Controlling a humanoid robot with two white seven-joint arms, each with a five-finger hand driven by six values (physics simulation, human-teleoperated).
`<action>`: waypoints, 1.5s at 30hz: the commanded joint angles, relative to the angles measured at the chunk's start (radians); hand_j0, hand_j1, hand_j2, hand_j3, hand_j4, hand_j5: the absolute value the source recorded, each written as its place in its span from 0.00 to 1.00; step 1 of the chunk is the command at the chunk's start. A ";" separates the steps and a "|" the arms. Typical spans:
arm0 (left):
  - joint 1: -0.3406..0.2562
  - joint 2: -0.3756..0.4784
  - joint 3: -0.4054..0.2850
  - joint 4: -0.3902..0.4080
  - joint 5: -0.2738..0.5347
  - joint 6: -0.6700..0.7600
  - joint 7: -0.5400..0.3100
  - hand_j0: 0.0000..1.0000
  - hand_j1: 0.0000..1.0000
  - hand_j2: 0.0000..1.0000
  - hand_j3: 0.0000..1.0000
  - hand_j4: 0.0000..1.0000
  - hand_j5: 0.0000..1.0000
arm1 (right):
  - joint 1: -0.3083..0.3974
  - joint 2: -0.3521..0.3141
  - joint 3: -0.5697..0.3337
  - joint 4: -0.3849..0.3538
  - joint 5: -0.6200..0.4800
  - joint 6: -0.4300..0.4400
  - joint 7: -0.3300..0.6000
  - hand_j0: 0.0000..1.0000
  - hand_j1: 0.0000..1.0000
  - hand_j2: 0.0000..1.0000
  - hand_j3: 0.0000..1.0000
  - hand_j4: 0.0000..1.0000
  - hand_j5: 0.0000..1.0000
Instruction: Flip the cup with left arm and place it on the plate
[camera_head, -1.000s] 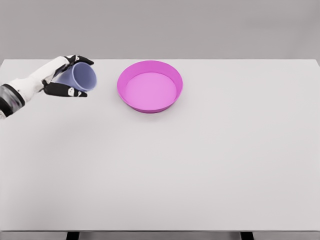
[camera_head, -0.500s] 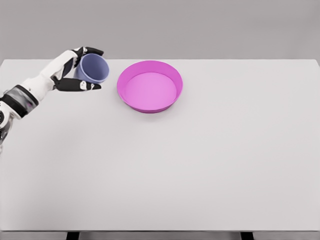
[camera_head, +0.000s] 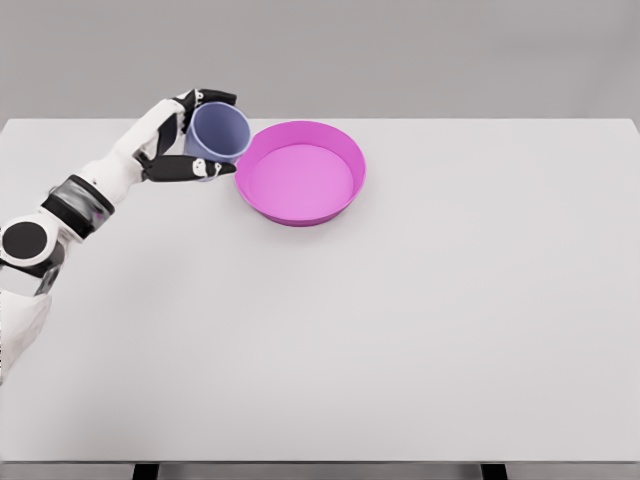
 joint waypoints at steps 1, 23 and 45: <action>0.003 -0.025 0.014 -0.002 0.009 -0.002 0.000 0.76 0.76 0.76 0.76 0.76 0.76 | 0.000 0.000 0.000 0.000 0.000 0.000 0.000 1.00 1.00 1.00 1.00 1.00 1.00; 0.011 -0.206 0.037 0.125 0.077 -0.143 -0.003 0.78 0.78 0.78 0.78 0.78 0.78 | 0.000 0.000 0.000 0.000 0.000 0.000 0.000 1.00 1.00 1.00 1.00 1.00 1.00; -0.017 -0.324 0.031 0.311 0.084 -0.241 -0.009 0.78 0.78 0.78 0.78 0.78 0.78 | 0.000 0.000 0.000 0.000 0.000 0.000 0.000 1.00 1.00 1.00 1.00 1.00 1.00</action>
